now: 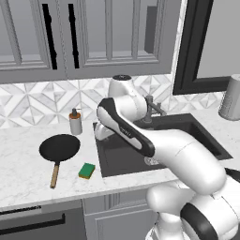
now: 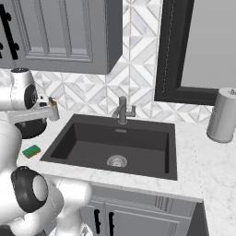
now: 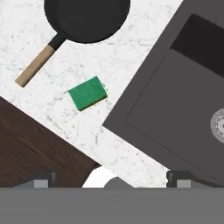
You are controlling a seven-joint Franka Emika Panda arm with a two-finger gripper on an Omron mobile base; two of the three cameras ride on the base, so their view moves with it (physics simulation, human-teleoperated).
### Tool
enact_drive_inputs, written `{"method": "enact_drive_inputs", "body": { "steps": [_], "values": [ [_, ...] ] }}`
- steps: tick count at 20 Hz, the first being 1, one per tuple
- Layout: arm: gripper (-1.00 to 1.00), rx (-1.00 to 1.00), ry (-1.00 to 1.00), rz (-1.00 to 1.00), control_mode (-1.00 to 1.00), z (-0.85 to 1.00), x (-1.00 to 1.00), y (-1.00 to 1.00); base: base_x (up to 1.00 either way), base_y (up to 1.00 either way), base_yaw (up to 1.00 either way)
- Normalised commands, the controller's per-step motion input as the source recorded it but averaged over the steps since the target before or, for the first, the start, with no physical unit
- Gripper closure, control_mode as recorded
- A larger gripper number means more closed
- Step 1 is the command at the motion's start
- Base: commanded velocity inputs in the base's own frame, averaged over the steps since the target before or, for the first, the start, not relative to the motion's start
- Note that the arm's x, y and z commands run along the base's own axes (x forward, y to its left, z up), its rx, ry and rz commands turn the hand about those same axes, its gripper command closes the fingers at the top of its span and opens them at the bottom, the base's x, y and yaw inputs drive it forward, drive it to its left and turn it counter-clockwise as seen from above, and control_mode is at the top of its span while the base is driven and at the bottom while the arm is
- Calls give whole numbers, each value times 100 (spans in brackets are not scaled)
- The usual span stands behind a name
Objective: Pick the pan and sponge and place them into the sink. Then turn on the water.
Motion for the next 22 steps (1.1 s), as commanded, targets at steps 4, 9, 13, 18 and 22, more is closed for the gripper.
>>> {"method": "enact_drive_inputs", "body": {
  "steps": [4, 9, 13, 18, 22],
  "values": [
    [-100, -5, 8, 24, -100, -18, 14, 100, 0, 0, 0],
    [-100, -4, 3, 8, -100, -36, 28, 97, 0, 0, 0],
    [-100, -1, 2, -2, -100, -11, 7, 17, 0, 0, 0],
    [-100, 0, 1, -2, -100, -21, 18, 25, 0, 0, 0],
    [-100, 0, 0, -11, -100, -39, 25, 51, 0, 0, 0]
  ]
}}
